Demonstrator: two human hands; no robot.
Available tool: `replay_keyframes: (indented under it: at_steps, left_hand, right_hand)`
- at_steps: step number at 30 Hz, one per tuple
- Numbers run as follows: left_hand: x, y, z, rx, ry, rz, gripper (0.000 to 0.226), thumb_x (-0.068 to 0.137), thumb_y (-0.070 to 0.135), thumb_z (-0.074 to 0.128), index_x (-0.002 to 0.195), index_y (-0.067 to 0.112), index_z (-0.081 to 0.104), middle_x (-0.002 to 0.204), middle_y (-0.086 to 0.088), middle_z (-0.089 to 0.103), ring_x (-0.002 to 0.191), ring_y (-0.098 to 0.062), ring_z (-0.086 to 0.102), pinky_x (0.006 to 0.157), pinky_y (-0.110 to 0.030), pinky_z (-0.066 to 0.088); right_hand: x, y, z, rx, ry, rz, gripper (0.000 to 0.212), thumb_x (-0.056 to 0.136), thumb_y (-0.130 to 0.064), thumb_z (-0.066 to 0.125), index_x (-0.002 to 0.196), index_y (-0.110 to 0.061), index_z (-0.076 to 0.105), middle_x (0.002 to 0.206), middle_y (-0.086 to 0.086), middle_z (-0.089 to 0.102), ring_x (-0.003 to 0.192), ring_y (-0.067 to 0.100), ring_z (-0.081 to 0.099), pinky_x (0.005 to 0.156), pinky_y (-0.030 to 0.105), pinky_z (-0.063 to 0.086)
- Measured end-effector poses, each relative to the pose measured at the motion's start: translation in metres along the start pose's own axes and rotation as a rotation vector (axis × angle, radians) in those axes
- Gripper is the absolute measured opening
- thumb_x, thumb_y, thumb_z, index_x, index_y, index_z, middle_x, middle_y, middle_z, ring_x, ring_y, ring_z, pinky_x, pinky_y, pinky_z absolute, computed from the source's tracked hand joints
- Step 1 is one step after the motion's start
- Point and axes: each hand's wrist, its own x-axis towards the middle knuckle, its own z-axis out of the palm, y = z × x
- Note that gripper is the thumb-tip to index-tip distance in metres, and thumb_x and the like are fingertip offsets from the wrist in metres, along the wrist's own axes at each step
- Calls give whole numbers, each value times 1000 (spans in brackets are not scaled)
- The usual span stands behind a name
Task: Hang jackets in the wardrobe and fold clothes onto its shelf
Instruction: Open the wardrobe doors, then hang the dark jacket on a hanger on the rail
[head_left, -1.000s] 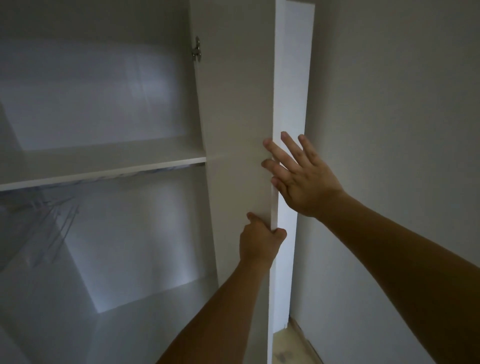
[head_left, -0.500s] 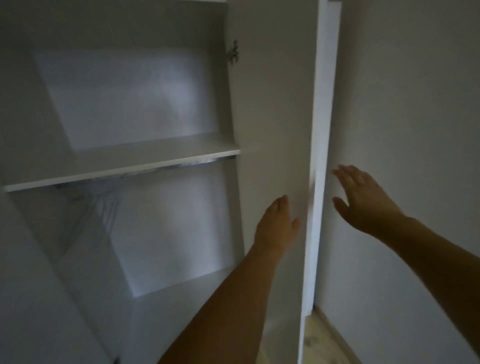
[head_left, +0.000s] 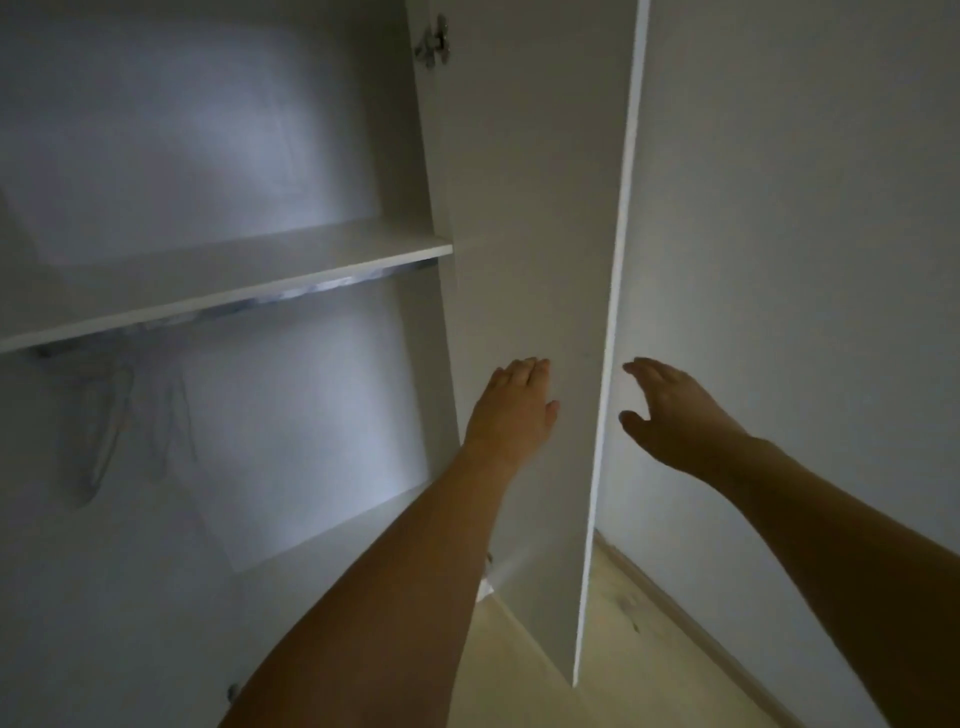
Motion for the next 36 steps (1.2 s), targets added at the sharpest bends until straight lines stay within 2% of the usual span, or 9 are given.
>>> replay_keyframes:
  at_steps: [6, 9, 12, 18, 22, 30, 36]
  left_hand:
    - [-17, 83, -5, -56, 44, 127, 57, 101, 32, 44, 149, 4, 28, 153, -12, 34, 141, -26, 28, 118, -37, 19]
    - [-35, 147, -1, -122, 44, 210, 56, 101, 33, 45, 148, 5, 31, 152, -11, 37, 139, -26, 31, 116, -36, 23]
    - [-63, 224, 10, -141, 11, 300, 56, 102, 35, 41, 149, 6, 29, 154, -10, 33, 142, -25, 28, 119, -37, 20]
    - [-157, 378, 40, -190, -82, 433, 56, 103, 36, 37, 150, 8, 25, 157, -8, 28, 145, -23, 22, 120, -36, 12]
    - [-218, 447, 64, -178, -182, 527, 57, 103, 37, 36, 151, 7, 24, 157, -7, 27, 146, -22, 20, 120, -36, 10]
    - [-315, 568, 117, -210, -370, 651, 56, 102, 35, 41, 148, 5, 30, 155, -9, 31, 143, -23, 26, 118, -35, 19]
    - [-420, 679, 130, -158, -467, 782, 57, 101, 35, 44, 148, 5, 32, 153, -11, 35, 140, -24, 31, 117, -36, 20]
  right_hand:
    - [-90, 49, -51, -36, 54, 169, 62, 95, -32, 52, 150, -14, 26, 156, 5, 29, 143, 23, 26, 117, 35, 20]
    - [-160, 87, -74, -54, 73, 270, 62, 96, -31, 50, 150, -14, 25, 156, 5, 28, 144, 23, 25, 117, 35, 19]
    - [-245, 130, -96, -73, 82, 385, 61, 96, -30, 49, 150, -14, 25, 156, 5, 28, 144, 22, 24, 117, 35, 16]
    - [-431, 208, -119, -64, 65, 590, 61, 96, -28, 50, 150, -15, 26, 156, 5, 28, 144, 23, 23, 118, 37, 15]
    - [-528, 240, -115, -5, 20, 711, 62, 94, -28, 50, 150, -16, 26, 156, 5, 28, 143, 25, 25, 116, 38, 19]
    - [-693, 288, -103, 93, -31, 955, 64, 92, -29, 54, 149, -20, 27, 154, 4, 31, 136, 29, 35, 110, 39, 32]
    - [-840, 310, -107, 176, -51, 1047, 57, 92, -25, 53, 144, -12, 34, 150, 9, 35, 134, 31, 35, 109, 38, 30]
